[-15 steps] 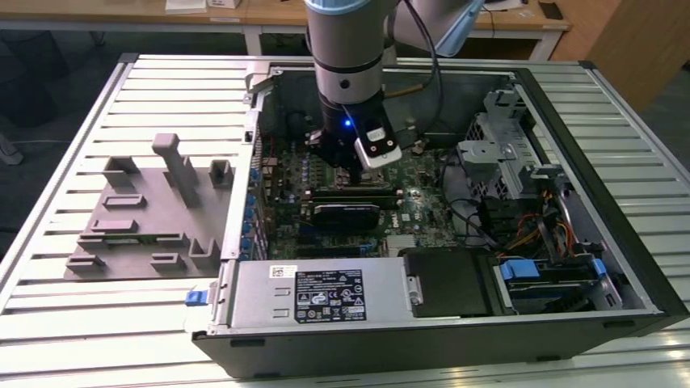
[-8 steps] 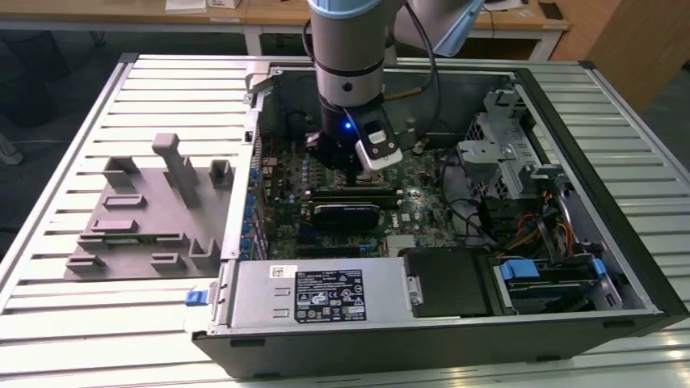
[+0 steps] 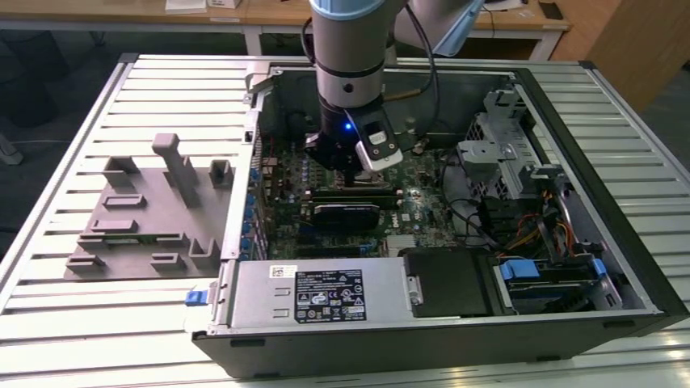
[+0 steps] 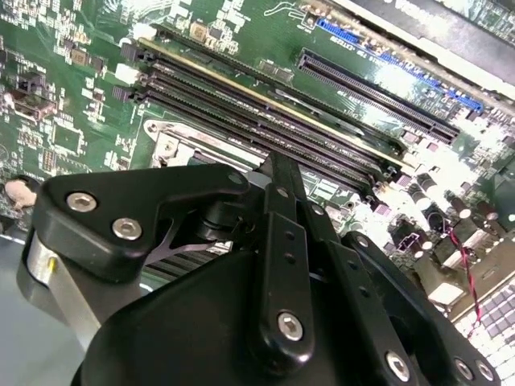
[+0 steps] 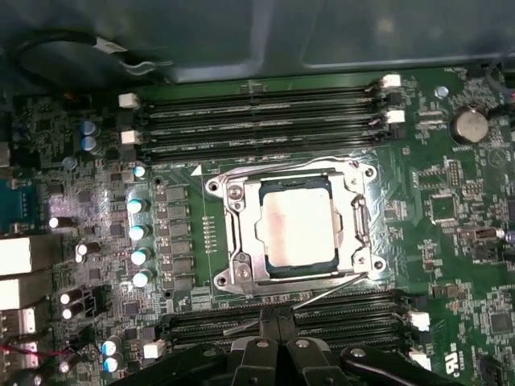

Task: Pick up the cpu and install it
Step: 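Install the second cpu locking lever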

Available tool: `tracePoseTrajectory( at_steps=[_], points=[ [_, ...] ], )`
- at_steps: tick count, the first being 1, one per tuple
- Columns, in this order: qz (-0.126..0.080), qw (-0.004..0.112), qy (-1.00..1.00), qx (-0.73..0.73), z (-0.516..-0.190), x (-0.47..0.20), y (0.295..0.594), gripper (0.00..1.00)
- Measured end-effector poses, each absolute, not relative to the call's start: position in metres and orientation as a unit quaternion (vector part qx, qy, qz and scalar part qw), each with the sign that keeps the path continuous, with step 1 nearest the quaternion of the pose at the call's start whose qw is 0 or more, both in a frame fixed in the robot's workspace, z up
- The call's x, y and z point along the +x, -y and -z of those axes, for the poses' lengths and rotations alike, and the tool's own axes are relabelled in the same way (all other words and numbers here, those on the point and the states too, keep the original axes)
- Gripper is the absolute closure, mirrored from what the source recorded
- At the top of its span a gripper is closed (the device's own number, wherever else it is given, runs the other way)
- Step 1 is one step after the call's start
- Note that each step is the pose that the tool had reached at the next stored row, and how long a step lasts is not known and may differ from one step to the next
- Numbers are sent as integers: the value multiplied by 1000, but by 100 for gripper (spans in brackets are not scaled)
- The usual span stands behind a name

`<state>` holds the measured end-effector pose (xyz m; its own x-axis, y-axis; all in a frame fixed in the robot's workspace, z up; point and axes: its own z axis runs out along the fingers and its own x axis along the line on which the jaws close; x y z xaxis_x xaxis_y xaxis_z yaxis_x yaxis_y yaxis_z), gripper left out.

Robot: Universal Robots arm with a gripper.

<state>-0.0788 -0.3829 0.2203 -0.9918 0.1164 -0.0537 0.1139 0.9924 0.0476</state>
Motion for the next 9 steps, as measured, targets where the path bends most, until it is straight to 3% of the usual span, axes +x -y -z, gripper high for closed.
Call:
tracePoseTrajectory(
  at_steps=[9],
  points=[
    [-26, 27, -999, -5, -219, -79, 383, 89]
  ],
)
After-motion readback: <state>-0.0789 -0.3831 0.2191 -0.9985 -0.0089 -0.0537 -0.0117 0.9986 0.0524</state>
